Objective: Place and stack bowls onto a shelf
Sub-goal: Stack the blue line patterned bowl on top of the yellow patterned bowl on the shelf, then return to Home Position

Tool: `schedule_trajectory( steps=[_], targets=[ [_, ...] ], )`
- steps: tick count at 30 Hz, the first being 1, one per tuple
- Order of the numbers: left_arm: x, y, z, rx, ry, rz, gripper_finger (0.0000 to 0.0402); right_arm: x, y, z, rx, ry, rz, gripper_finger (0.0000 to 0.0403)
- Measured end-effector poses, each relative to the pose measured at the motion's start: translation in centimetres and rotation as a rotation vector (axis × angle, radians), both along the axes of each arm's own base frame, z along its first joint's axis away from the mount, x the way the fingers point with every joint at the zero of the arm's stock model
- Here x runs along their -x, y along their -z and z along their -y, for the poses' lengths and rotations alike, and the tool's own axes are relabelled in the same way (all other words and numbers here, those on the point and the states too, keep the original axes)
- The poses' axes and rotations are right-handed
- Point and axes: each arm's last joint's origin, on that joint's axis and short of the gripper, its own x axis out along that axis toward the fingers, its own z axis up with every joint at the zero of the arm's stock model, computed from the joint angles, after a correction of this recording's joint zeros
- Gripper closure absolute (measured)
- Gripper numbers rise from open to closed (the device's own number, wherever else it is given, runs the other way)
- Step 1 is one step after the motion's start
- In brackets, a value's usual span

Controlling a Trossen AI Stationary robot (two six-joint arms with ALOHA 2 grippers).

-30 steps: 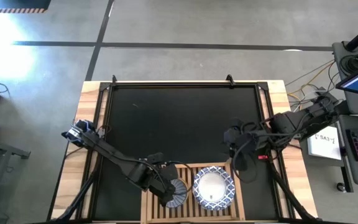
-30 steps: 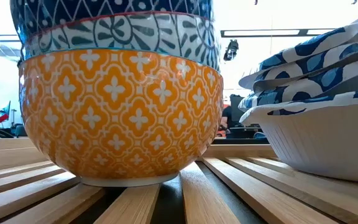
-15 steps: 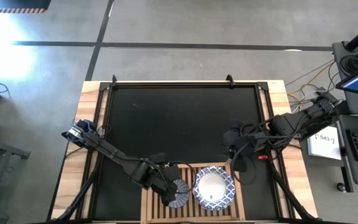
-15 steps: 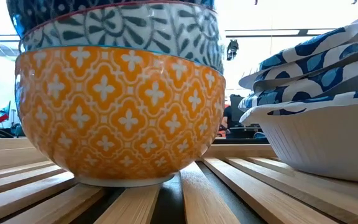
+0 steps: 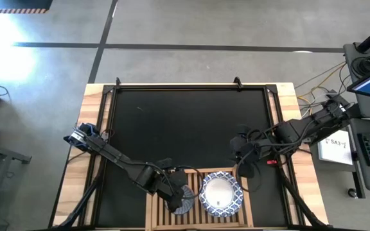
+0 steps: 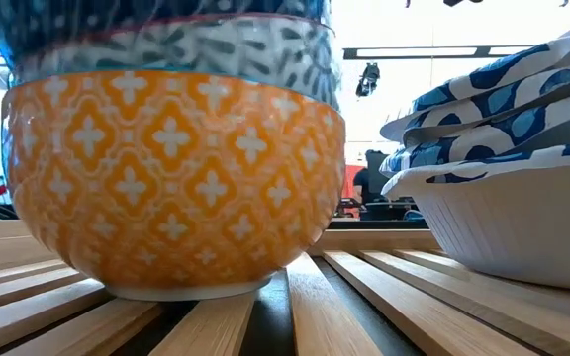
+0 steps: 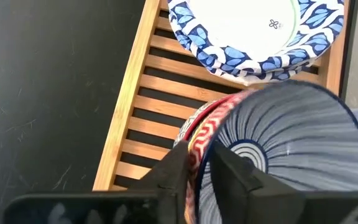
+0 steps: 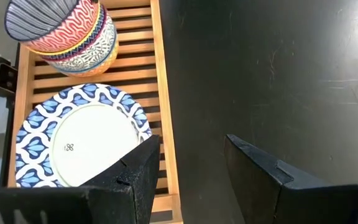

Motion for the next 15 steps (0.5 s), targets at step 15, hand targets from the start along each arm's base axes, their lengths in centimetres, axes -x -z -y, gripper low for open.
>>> schedule_trajectory(
  steps=[15],
  targets=[
    [0.2,-3.0,0.0,-0.008,0.035,0.027,0.0247,0.5,-0.3,0.1,-0.024,-0.067,-0.005,0.0234]
  ],
)
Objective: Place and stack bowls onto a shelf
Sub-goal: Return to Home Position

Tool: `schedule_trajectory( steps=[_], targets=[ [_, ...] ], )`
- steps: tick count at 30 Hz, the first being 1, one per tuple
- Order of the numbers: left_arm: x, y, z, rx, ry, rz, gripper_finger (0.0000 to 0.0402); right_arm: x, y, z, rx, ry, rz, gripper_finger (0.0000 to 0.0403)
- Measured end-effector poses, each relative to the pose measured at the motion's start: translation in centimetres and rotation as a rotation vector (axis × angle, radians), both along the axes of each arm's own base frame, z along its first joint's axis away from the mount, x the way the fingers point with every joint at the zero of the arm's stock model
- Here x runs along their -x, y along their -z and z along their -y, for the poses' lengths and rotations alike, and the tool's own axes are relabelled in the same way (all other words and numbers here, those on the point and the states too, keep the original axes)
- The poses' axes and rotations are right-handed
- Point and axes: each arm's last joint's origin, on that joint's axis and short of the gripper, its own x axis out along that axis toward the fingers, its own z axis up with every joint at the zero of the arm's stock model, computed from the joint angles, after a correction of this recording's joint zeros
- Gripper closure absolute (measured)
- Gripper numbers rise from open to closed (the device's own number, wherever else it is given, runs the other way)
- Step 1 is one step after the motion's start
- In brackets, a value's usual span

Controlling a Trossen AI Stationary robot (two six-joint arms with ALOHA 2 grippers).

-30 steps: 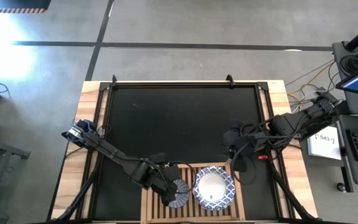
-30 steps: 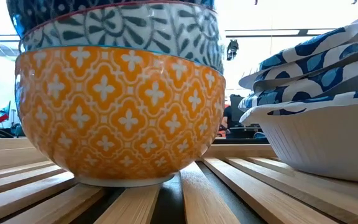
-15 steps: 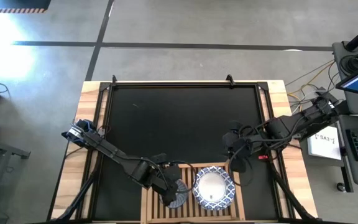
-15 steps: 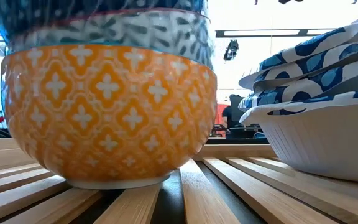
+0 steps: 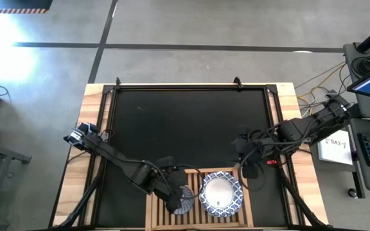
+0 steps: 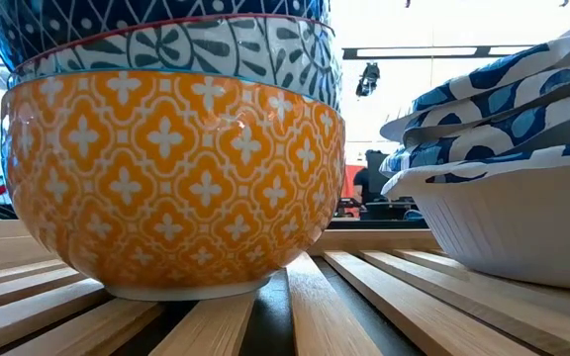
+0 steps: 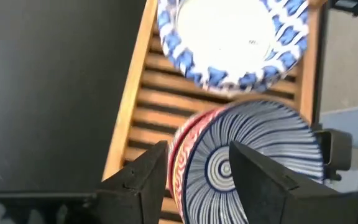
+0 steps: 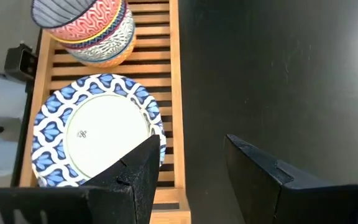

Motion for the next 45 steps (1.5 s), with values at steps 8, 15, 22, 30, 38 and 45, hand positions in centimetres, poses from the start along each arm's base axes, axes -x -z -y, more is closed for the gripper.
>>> schedule_trajectory(
  steps=[8,15,22,30,38,45],
  targets=[
    [2.0,-2.8,-0.3,-0.220,0.044,-0.061,0.0244,2.1,0.6,1.0,0.019,-0.040,0.042,0.0234],
    [4.2,-5.7,-1.0,-0.278,-0.038,-0.020,0.0244,4.6,2.2,2.1,-0.077,-0.015,0.215,0.0234],
    [5.6,-8.1,-1.1,-0.288,-0.084,0.099,0.0244,6.1,6.1,2.7,-0.139,-0.017,0.344,0.0234],
    [6.6,-9.5,-1.4,-0.318,-0.110,0.166,0.0244,7.1,10.1,3.2,-0.141,-0.026,0.405,0.0234],
    [7.0,-9.6,-1.4,-0.334,-0.120,0.185,0.0244,8.1,13.2,3.8,-0.184,0.037,0.527,0.0234],
    [7.1,-9.6,-1.4,-0.342,-0.118,0.175,0.0244,8.5,15.8,4.1,-0.233,0.050,0.614,0.0234]
  ],
)
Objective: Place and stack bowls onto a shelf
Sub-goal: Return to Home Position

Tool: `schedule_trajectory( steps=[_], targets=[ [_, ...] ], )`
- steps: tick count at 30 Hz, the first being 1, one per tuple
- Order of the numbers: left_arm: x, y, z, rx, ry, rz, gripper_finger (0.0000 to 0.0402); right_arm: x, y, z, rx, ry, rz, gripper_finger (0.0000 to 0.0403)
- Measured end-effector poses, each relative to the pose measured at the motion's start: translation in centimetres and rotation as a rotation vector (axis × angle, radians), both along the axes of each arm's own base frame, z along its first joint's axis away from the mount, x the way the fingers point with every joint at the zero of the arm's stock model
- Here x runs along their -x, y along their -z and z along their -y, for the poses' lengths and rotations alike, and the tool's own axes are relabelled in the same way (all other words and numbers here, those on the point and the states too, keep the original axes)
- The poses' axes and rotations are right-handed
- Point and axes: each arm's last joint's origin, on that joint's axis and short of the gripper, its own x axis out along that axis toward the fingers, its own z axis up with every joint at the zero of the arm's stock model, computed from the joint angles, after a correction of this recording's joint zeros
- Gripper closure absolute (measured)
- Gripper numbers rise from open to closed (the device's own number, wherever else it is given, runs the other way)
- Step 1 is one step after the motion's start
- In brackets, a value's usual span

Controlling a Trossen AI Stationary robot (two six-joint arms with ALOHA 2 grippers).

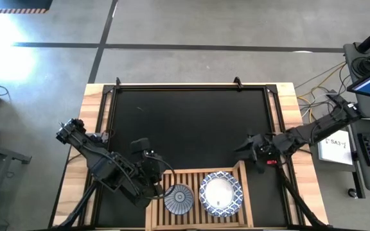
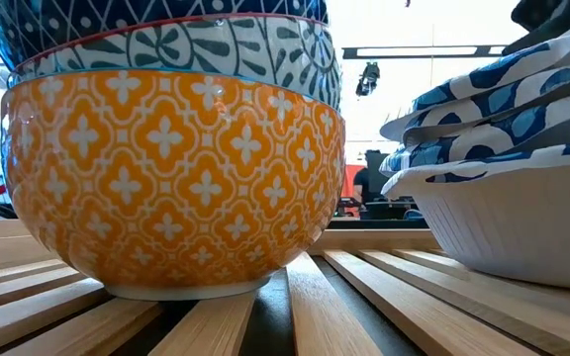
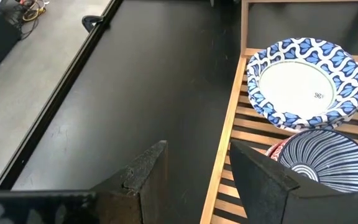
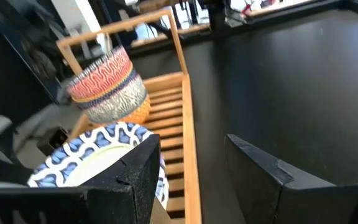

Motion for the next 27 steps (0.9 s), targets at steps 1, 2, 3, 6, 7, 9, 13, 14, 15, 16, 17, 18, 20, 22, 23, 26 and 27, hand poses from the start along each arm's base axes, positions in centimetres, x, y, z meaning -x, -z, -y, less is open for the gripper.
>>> schedule_trajectory(
  steps=[1,2,3,6,7,9,13,14,15,16,17,18,20,22,23,26,27],
  targets=[
    [0.0,0.0,0.0,0.000,0.000,0.000,0.0244,0.1,0.5,0.0,-0.008,0.002,0.005,0.0234],
    [0.0,0.0,0.0,0.000,0.000,0.000,0.0244,0.1,0.9,0.1,-0.013,0.003,0.012,0.0234],
    [0.0,0.0,0.0,0.000,0.000,0.000,0.0244,0.2,1.3,0.1,-0.017,0.003,0.022,0.0234],
    [0.0,0.0,0.0,-0.001,-0.001,0.000,0.0244,0.4,2.1,0.2,-0.035,0.006,0.043,0.0234],
    [0.0,0.0,0.0,-0.002,-0.001,-0.001,0.0244,0.5,2.3,0.2,-0.042,0.007,0.046,0.0234],
    [0.0,0.2,0.0,-0.017,-0.008,-0.001,0.0244,0.6,2.7,0.3,-0.054,0.012,0.038,0.0234],
    [0.3,0.3,-0.4,-0.064,-0.068,0.025,0.0244,0.7,3.3,0.3,-0.053,0.014,0.026,0.0234],
    [0.3,0.3,-0.5,-0.076,-0.081,0.032,0.0244,0.7,3.4,0.3,-0.057,0.028,0.024,0.0234],
    [0.3,0.4,-0.5,-0.084,-0.087,0.032,0.0244,0.7,3.4,0.4,-0.064,0.052,0.024,0.0234],
    [0.3,0.5,-0.5,-0.090,-0.088,0.029,0.0244,0.7,3.4,0.5,-0.068,0.081,0.024,0.0234],
    [0.3,0.8,-0.5,-0.097,-0.088,0.023,0.0244,0.7,3.5,0.6,-0.070,0.115,0.021,0.0234],
    [0.3,1.1,-0.5,-0.105,-0.090,0.015,0.0244,0.7,3.6,0.7,-0.056,0.151,0.014,0.0234],
    [0.3,1.9,-0.5,-0.111,-0.102,0.001,0.0244,0.7,3.7,0.9,-0.031,0.225,0.013,0.0234],
    [0.4,2.8,-0.6,-0.111,-0.123,-0.012,0.0244,0.8,3.9,1.3,-0.006,0.323,0.009,0.0234],
    [0.5,3.1,-0.7,-0.109,-0.134,-0.014,0.0244,0.9,4.0,1.4,0.006,0.374,0.008,0.0234],
    [0.8,4.1,-1.0,-0.098,-0.156,-0.029,0.0244,1.0,4.2,1.8,0.027,0.499,0.010,0.0234],
    [0.9,4.4,-1.1,-0.095,-0.159,-0.027,0.0244,1.1,4.2,1.9,0.034,0.517,0.009,0.0234]
  ],
)
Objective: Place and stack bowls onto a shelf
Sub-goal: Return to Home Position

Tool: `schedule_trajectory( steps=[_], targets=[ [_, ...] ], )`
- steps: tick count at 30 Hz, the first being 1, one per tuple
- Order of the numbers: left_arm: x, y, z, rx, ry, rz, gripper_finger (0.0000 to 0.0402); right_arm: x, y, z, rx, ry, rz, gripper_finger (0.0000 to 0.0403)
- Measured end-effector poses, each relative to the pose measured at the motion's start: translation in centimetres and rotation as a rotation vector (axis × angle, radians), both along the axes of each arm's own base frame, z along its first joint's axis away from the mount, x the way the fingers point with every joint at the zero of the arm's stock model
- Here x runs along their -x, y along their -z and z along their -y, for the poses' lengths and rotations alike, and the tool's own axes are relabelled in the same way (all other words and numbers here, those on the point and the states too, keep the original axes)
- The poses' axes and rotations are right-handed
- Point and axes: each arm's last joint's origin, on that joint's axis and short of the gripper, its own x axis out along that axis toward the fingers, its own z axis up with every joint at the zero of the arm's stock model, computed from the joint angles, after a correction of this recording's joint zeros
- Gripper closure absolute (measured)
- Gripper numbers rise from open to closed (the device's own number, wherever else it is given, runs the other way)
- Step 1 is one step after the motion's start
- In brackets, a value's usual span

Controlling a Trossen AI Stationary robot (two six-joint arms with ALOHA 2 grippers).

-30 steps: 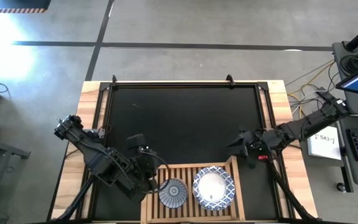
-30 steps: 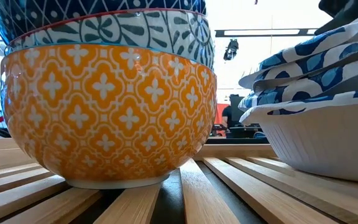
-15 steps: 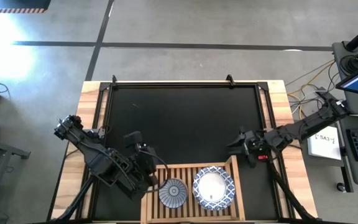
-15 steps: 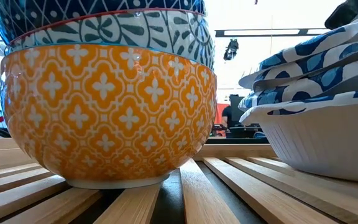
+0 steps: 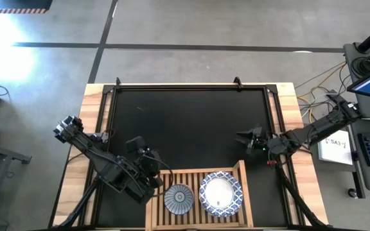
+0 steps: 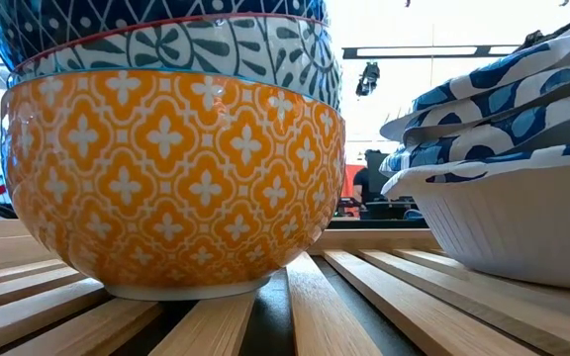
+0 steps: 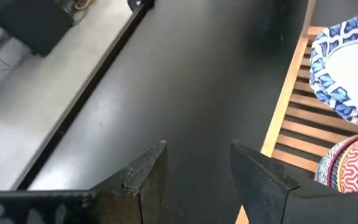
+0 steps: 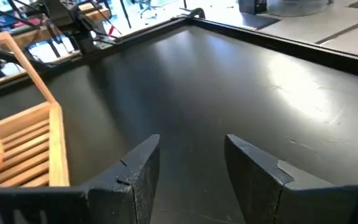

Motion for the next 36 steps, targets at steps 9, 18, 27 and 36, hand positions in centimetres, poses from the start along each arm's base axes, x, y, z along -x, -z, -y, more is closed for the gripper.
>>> schedule_trajectory(
  steps=[9,18,27,36],
  targets=[
    [1.7,1.4,-3.4,0.126,-0.010,0.036,0.0244,0.1,0.2,0.0,0.135,-0.043,-0.073,0.0234],
    [5.5,2.0,-8.1,0.183,0.004,0.196,0.0244,0.1,0.2,0.0,0.205,-0.067,-0.099,0.0234],
    [8.8,4.7,-10.7,0.118,0.138,0.339,0.0244,0.1,0.2,0.0,0.202,-0.068,-0.093,0.0234],
    [10.5,8.3,-11.5,0.107,0.190,0.451,0.0244,2.0,-0.3,1.0,0.114,-0.039,0.123,0.0234]
  ],
)
